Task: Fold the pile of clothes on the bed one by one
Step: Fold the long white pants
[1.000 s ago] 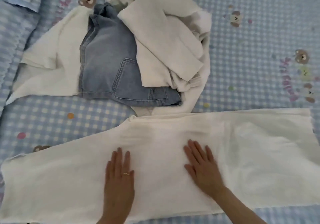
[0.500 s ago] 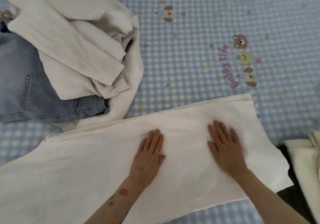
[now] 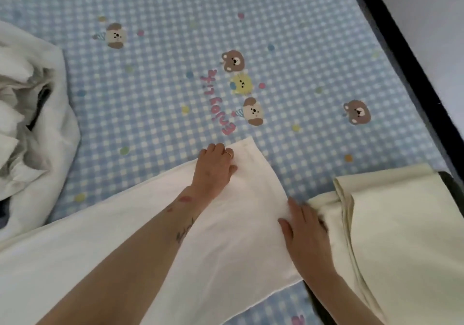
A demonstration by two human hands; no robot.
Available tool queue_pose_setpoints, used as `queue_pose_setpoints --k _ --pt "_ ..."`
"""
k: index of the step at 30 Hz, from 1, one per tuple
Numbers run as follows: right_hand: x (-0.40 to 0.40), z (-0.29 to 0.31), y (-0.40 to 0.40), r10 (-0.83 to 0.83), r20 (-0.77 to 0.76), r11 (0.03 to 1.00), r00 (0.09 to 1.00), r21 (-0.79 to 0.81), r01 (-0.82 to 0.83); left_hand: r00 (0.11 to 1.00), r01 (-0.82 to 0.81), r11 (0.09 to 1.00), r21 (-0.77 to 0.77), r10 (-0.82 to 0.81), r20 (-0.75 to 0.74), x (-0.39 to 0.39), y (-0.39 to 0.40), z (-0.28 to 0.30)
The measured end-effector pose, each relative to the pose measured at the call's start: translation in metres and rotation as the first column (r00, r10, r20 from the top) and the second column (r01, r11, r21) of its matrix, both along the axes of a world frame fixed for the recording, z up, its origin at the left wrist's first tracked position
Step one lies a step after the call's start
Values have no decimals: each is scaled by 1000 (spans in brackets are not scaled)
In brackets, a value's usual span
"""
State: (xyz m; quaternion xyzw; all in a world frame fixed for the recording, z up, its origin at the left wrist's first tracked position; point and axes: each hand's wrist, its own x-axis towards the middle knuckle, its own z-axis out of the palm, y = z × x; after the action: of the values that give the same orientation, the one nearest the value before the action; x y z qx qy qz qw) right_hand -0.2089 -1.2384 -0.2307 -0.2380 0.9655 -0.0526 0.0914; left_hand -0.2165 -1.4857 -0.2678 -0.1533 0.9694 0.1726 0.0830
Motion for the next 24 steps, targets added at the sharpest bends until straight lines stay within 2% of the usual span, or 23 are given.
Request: queue_pose_setpoints --k 3,6,8,11,13,15,19,22,24 --pt "0 5 5 -25 34 998 999 -57 27 992 -119 987 111 114 48 -16 3 -2" --pt "-1 10 7 -30 46 996 999 -86 34 981 -100 985 140 73 182 -30 -1 2" --pt "0 12 8 -47 92 990 995 -126 58 977 -49 995 92 29 211 -38 -8 5" --pt "1 15 12 -68 144 980 987 -177 94 991 -62 992 112 47 128 -46 -19 9" --pt "-3 16 12 -104 158 967 982 -216 136 987 -158 966 205 149 60 -48 -27 12" --pt "-10 15 9 -144 210 955 967 -226 191 966 -259 936 237 253 58 -50 -32 9" --pt "-13 3 -2 -131 310 991 942 15 133 963 -186 964 192 140 228 -56 -29 -3" --pt "-12 -3 -6 -231 438 955 869 -70 289 948 -249 898 363 150 281 -58 -34 -2" --pt "-12 0 -3 -220 479 947 850 -103 304 947 -240 874 422 116 298 -60 -41 -1"
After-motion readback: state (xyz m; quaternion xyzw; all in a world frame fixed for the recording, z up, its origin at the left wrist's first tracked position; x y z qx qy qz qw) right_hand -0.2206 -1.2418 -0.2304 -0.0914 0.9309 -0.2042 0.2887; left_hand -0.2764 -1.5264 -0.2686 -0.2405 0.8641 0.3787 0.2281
